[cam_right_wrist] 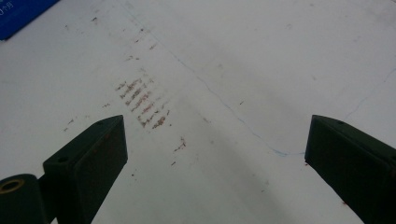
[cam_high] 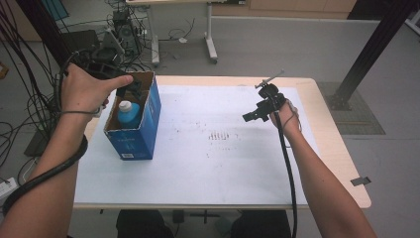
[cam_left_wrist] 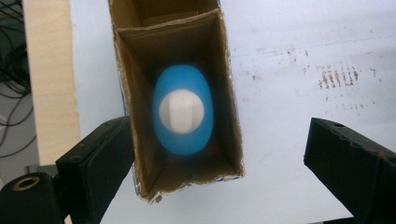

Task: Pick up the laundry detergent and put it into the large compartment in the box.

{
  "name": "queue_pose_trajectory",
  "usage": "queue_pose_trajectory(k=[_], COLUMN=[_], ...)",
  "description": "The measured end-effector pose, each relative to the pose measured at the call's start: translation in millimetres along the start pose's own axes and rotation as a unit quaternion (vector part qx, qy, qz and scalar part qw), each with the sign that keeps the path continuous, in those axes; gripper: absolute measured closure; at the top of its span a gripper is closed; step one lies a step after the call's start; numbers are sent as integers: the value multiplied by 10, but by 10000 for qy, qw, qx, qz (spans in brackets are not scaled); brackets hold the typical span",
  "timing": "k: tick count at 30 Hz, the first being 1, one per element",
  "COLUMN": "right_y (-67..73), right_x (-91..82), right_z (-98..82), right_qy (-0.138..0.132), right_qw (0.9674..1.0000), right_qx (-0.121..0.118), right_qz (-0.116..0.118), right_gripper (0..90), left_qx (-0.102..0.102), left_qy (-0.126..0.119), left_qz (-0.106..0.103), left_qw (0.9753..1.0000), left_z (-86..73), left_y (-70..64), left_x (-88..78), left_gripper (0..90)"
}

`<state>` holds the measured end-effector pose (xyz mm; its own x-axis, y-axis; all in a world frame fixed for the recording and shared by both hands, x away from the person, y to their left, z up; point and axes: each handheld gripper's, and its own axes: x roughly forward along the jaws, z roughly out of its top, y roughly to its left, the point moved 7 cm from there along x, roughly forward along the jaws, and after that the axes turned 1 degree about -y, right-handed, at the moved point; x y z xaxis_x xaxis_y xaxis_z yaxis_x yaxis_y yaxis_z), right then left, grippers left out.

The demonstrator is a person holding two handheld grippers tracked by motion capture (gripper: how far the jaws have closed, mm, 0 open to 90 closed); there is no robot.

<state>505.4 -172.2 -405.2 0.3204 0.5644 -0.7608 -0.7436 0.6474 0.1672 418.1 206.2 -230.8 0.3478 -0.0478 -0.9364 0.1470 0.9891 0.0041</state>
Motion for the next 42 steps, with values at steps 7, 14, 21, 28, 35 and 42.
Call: queue_pose_trajectory(k=[7,14,21,28,35,42], right_y=[0,-16,-17,2,9,19], right_x=[2,-14,-36,-89,-115,-102], right_z=[-1,18,49,57,52,58], right_qy=[23,12,40,62,40,52], right_qw=[10000,10000,10000,9999,9999,9999], right_qx=[6,33,-2,-28,-13,-35], right_qz=[5,7,-28,-91,-104,-92], right_gripper=[53,53,53,54,53,54], left_qx=[200,420,609,965,1402,1688], left_qy=[136,171,216,349,522,667], left_qz=[35,-86,-238,-506,-672,-821], left_qw=[9997,9989,9976,9934,9865,9800], left_z=[-18,-19,-29,-92,-184,-261], left_y=[-167,-350,-542,-806,-1091,-1320], left_x=[-130,-213,-263,-307,-311,-251], left_gripper=[82,74,51,51,60,56])
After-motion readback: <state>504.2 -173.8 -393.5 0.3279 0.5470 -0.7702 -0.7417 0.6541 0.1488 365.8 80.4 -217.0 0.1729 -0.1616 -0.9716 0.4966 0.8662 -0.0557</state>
